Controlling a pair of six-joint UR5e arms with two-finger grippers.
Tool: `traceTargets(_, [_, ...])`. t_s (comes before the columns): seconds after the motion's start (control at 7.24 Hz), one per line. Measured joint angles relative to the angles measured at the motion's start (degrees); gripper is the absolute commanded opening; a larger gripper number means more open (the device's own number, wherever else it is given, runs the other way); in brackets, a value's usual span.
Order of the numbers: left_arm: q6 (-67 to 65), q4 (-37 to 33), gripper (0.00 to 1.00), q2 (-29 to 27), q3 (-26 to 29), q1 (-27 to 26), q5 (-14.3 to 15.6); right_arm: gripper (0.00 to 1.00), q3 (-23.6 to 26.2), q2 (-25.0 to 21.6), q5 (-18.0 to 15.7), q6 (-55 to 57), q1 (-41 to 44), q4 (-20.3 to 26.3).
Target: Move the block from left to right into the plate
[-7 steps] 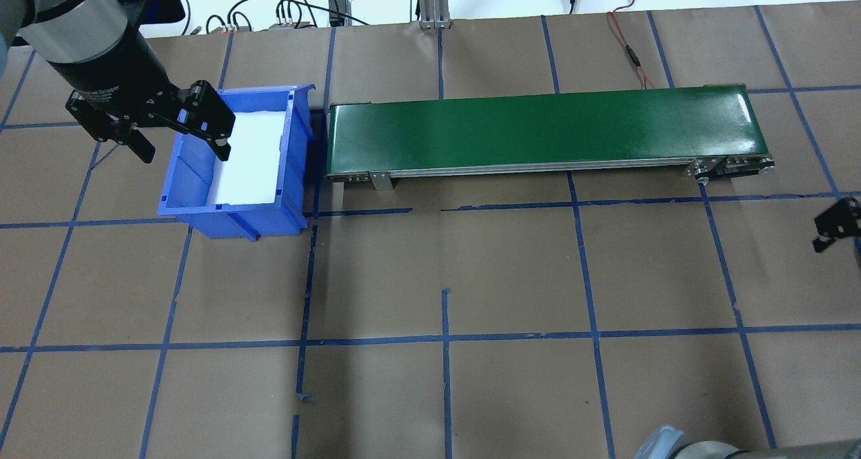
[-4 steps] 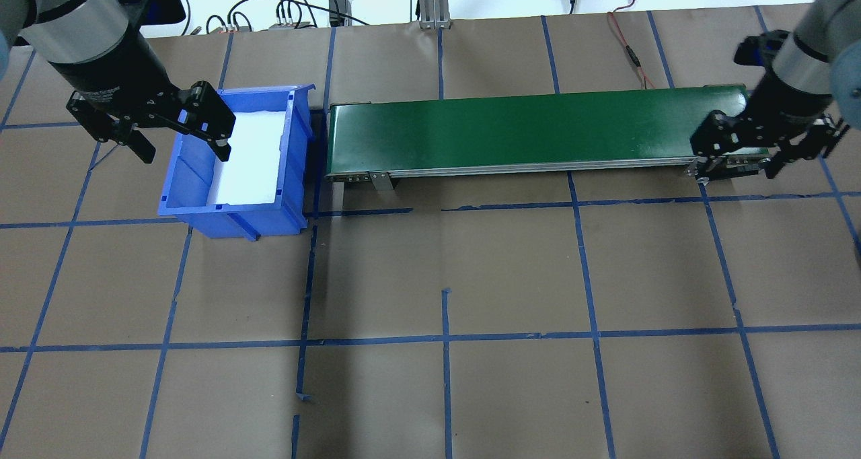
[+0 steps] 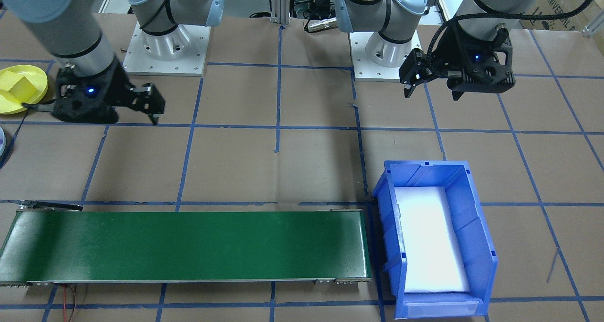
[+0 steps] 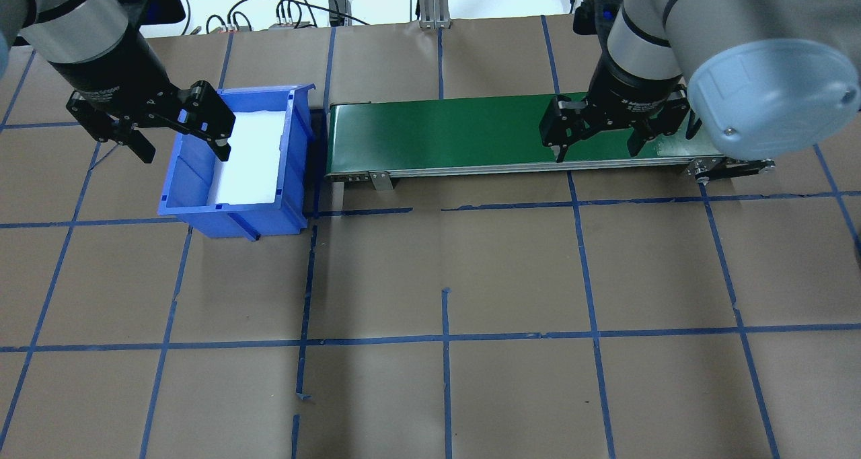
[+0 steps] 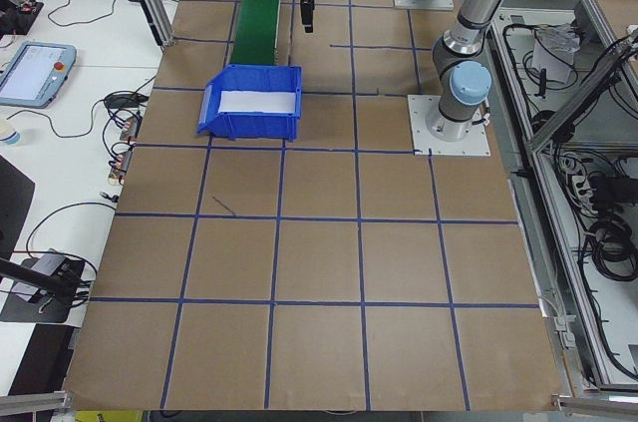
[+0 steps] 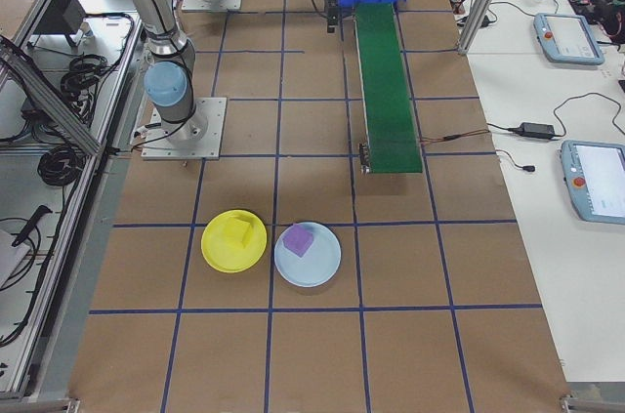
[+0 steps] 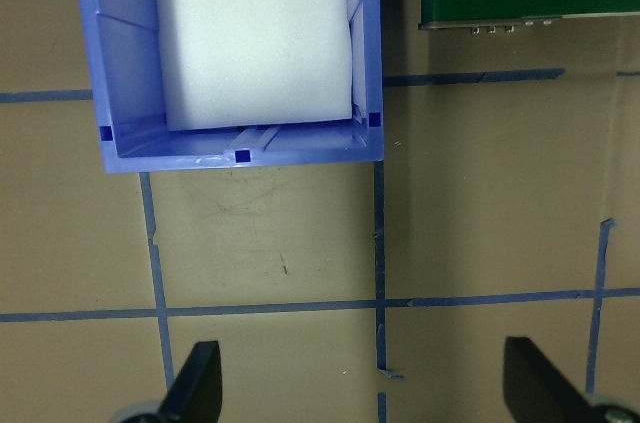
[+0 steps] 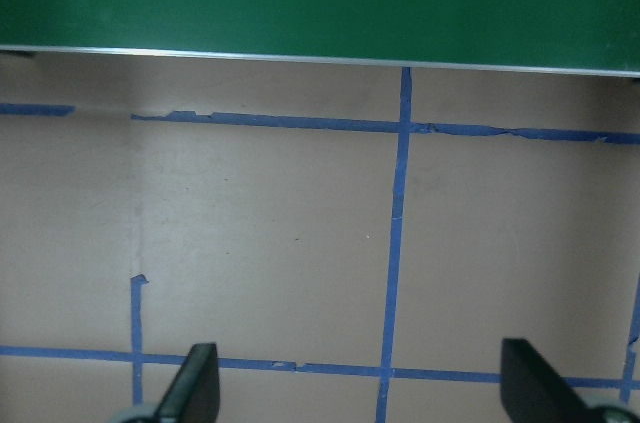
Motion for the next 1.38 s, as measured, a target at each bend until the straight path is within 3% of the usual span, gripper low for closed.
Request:
traceTargets(0.28, [0.0,0.0,1.00,0.0,0.0,0.0,0.0,1.00,-4.1,1.4,0.1,0.2,0.0,4.2])
traceTargets(1.38, [0.1,0.0,1.00,0.0,-0.1,0.0,0.0,1.00,-3.7,-0.5,0.0,-4.3,-4.0,7.1])
